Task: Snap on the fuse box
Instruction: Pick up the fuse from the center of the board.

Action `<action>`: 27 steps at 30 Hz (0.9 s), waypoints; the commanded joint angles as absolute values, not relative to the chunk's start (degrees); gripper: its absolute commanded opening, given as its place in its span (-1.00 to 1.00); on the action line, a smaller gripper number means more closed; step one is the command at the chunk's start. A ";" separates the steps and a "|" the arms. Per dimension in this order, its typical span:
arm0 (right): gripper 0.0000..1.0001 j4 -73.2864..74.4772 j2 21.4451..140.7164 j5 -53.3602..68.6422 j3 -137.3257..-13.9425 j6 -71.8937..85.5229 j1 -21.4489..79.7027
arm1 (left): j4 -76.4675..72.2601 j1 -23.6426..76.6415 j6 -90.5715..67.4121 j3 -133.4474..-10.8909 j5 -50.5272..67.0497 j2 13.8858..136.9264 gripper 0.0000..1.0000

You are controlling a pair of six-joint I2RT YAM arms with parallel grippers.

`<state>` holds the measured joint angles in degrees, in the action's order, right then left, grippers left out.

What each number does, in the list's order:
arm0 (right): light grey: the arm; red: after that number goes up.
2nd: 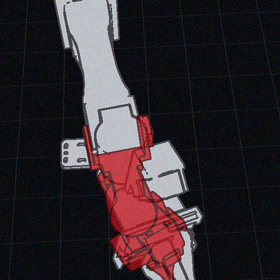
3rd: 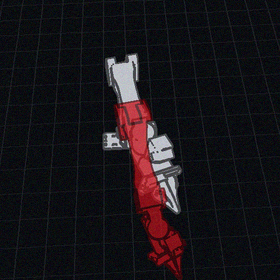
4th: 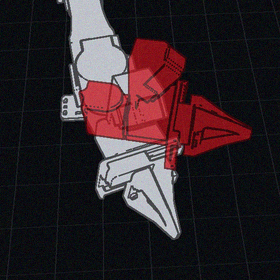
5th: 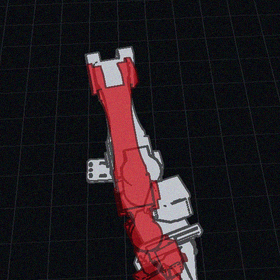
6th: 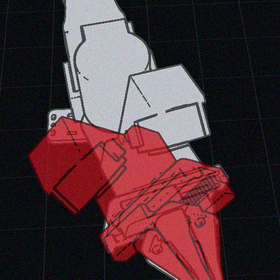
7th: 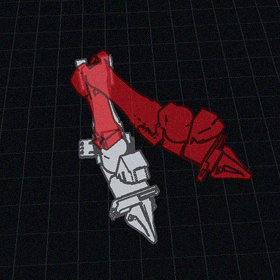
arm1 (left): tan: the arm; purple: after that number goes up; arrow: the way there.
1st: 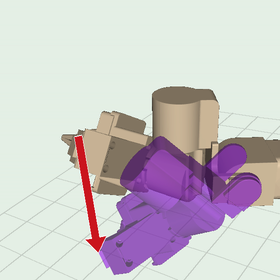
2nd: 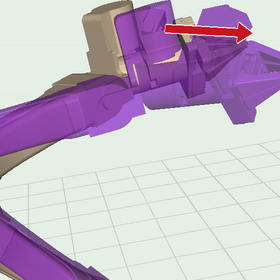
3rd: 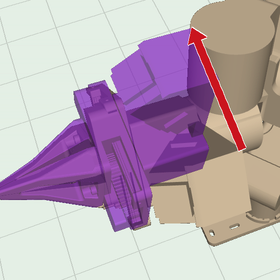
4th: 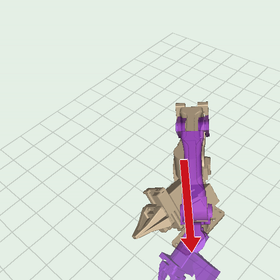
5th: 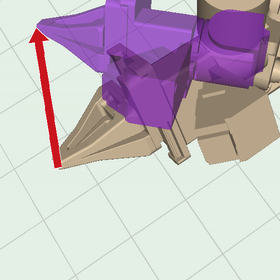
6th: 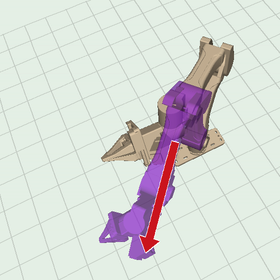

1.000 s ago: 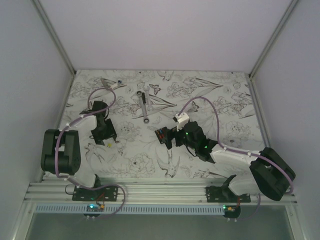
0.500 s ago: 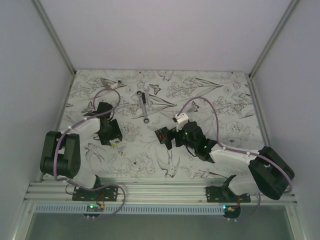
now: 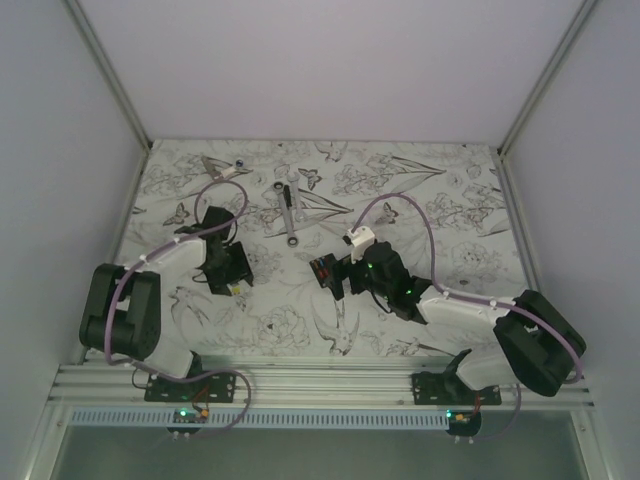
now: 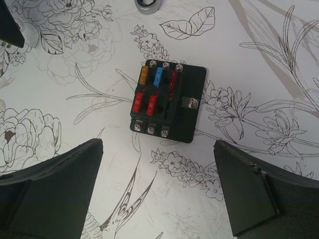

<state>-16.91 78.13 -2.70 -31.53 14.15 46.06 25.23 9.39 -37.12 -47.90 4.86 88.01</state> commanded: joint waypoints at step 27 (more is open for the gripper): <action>0.99 -16.84 81.87 -2.46 -35.07 13.92 46.49 | 31.91 14.90 -33.93 -50.83 -9.17 89.05 -0.09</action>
<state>-16.84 81.23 -2.63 -32.82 14.17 46.06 29.89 14.28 -34.70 -49.43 -5.96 87.83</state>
